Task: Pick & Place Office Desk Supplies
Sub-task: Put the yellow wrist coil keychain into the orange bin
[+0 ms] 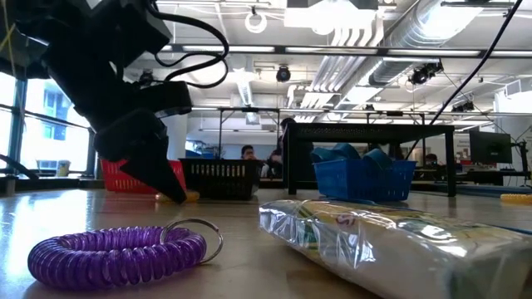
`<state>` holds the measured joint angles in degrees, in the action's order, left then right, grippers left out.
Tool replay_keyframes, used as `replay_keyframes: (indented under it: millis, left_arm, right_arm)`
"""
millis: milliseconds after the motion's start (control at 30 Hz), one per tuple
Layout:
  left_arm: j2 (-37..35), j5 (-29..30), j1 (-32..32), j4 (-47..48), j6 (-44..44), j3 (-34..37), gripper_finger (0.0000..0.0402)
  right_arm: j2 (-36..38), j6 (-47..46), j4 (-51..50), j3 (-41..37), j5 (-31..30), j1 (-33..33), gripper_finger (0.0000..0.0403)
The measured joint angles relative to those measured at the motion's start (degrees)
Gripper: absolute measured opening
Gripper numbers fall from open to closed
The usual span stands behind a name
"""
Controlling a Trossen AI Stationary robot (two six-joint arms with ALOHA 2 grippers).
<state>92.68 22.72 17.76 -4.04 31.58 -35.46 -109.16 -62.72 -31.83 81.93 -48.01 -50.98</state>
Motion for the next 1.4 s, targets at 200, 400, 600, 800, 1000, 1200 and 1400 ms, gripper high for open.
replay_keyframes:
  millis: [200,400,600,800,1000,1200,1400]
  left_arm:
    - [0.2,0.5,5.5,-0.9,2.0,-0.5,0.0017]
    - [-2.7,1.8,14.1,-0.4,6.6,-2.9,0.0015]
    - [-8.0,11.8,21.6,6.8,7.2,-7.6,0.0014]
    - [-14.0,24.4,23.3,30.7,13.4,-16.1,0.0013]
    - [-20.3,28.6,17.4,50.1,23.0,-19.2,0.0013]
    - [-24.2,24.2,6.1,59.3,25.3,-19.2,0.0013]
    - [-23.2,17.8,-8.0,59.2,15.4,-18.5,0.0014]
  right_arm:
    - [0.0,0.0,0.0,0.0,0.0,0.0,0.0194]
    - [0.0,0.0,0.0,0.0,0.0,0.0,0.0194]
    - [0.0,0.0,0.0,0.0,0.0,0.0,0.0194]
    - [0.0,0.0,0.2,0.0,0.0,0.1,0.0194]
    - [0.0,0.1,0.3,0.0,0.0,0.1,0.0194]
    - [0.0,0.9,0.3,0.0,0.0,0.1,0.0194]
    - [0.0,1.3,0.4,0.0,0.0,0.1,0.0194]
